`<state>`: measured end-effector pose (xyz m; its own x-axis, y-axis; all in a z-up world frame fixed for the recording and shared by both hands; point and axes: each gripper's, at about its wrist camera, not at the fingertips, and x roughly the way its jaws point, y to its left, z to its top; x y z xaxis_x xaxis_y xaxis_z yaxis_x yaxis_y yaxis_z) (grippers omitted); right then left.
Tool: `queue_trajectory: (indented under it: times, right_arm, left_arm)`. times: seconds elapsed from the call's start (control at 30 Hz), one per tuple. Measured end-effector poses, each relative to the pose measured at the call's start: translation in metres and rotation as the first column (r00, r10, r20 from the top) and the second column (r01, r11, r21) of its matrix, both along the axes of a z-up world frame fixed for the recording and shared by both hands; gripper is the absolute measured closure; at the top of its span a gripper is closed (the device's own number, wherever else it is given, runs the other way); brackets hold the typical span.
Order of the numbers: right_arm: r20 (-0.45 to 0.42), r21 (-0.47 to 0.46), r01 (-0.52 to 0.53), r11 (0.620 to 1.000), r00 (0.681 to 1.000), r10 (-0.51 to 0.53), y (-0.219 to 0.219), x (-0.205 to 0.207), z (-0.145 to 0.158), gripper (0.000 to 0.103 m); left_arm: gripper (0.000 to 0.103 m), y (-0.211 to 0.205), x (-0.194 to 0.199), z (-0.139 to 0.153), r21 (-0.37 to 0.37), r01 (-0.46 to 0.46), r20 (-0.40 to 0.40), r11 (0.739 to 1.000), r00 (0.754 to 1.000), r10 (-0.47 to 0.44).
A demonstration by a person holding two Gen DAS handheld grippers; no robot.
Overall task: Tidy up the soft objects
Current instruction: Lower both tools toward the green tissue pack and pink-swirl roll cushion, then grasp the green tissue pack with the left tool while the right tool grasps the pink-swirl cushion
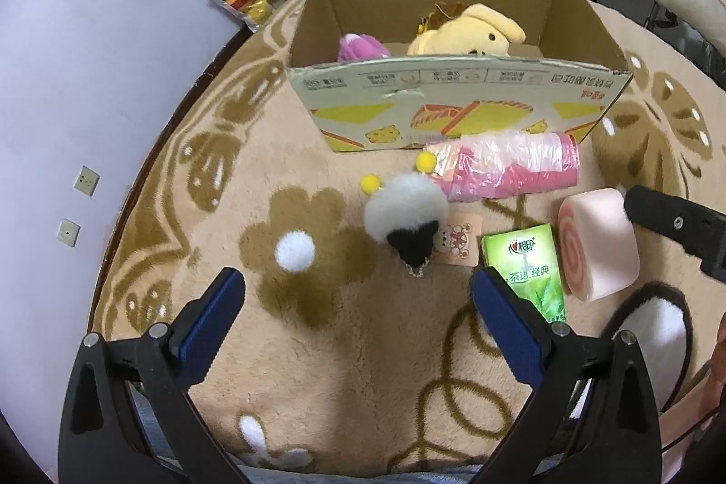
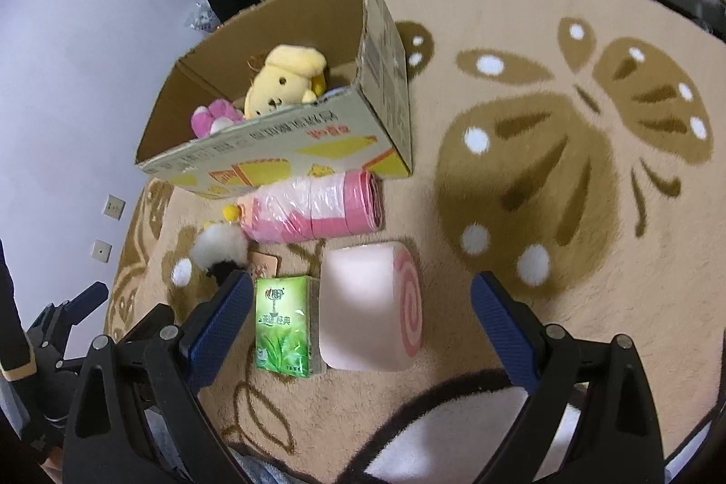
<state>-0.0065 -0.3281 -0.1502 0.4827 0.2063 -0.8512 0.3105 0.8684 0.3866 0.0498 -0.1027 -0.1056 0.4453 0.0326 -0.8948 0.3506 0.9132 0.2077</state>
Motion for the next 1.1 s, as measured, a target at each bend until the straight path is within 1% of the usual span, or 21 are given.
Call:
queue_trajectory:
  times: [0.17, 0.3, 0.37, 0.43, 0.6, 0.9, 0.97, 1.03, 1.1]
  right_arm:
    - [-0.059, 0.017, -0.024, 1.000, 0.998, 0.024, 0.003, 0.008, -0.015, 0.002]
    - [-0.077, 0.020, -0.031, 0.999, 0.997, 0.032, 0.004, 0.013, -0.022, 0.002]
    - [-0.091, 0.016, -0.034, 0.999, 0.995, 0.036, 0.005, 0.015, -0.025, 0.005]
    - [-0.111, 0.012, -0.038, 0.999, 0.993, 0.039, 0.005, 0.017, -0.030, 0.008]
    - [-0.161, 0.005, -0.046, 0.999, 0.986, 0.046, 0.006, 0.023, -0.042, 0.009]
    - [-0.203, -0.032, -0.055, 0.998, 0.978, 0.048, 0.008, 0.032, -0.055, 0.011]
    - [-0.201, -0.035, -0.065, 0.997, 0.978, 0.056, 0.010, 0.033, -0.056, 0.021]
    - [-0.200, -0.029, -0.074, 0.997, 0.977, 0.067, 0.012, 0.035, -0.056, 0.026]
    - [-0.201, -0.022, -0.083, 0.996, 0.977, 0.077, 0.014, 0.037, -0.058, 0.033]
  left_arm:
    - [0.003, -0.007, 0.004, -0.010, 0.013, 0.007, -0.026, 1.000, 1.000, -0.007]
    - [0.003, -0.014, 0.006, -0.021, 0.024, 0.016, -0.052, 1.000, 0.999, -0.015]
    - [0.003, -0.017, 0.007, -0.025, 0.027, 0.021, -0.063, 0.999, 0.998, -0.019]
    - [0.003, -0.020, 0.008, -0.030, 0.024, 0.025, -0.077, 0.999, 0.997, -0.024]
    - [0.003, -0.029, 0.011, -0.038, 0.021, 0.036, -0.098, 0.999, 0.995, -0.034]
    - [0.003, -0.041, 0.012, -0.048, 0.005, 0.063, -0.132, 0.998, 0.989, -0.062]
    - [0.003, -0.042, 0.013, -0.050, -0.005, 0.069, -0.142, 0.998, 0.988, -0.069]
    - [0.003, -0.044, 0.013, -0.053, -0.014, 0.075, -0.152, 0.997, 0.985, -0.076]
    - [0.003, -0.047, 0.013, -0.056, -0.018, 0.080, -0.160, 0.997, 0.984, -0.082]
